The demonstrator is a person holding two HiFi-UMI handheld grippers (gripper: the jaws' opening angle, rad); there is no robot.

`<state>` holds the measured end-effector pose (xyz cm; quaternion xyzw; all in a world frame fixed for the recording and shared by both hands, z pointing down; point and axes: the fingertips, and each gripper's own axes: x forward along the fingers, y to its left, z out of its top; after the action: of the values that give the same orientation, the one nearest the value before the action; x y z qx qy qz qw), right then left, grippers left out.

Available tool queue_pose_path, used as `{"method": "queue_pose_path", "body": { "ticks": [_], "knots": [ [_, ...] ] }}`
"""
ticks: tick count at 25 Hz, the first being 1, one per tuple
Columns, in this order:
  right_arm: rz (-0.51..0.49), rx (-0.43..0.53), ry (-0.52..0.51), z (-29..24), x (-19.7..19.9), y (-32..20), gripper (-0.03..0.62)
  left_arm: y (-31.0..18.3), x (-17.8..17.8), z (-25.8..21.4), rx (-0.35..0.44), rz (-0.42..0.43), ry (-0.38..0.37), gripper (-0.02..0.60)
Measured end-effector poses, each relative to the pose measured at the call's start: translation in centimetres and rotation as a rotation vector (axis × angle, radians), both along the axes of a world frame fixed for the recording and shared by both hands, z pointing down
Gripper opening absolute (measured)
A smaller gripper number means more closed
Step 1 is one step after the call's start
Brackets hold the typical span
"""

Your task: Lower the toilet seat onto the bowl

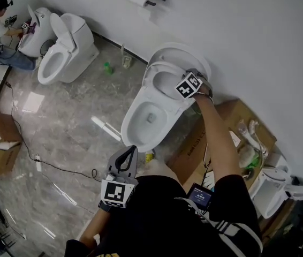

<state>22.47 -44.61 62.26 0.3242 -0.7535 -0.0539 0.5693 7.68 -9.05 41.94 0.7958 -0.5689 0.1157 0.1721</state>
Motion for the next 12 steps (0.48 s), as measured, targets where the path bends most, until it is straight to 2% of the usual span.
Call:
{"method": "queue_pose_path", "body": {
  "ticks": [6, 12],
  "knots": [
    [0.021, -0.032, 0.048, 0.0, 0.1, 0.3, 0.063, -1.7, -0.3, -0.7, 0.027, 0.019, -0.007, 0.012],
    [0.01, -0.054, 0.049, -0.1, -0.6, 1.6, 0.066, -2.9, -0.3, 0.0, -0.002, 0.008, 0.03, 0.012]
  ]
}}
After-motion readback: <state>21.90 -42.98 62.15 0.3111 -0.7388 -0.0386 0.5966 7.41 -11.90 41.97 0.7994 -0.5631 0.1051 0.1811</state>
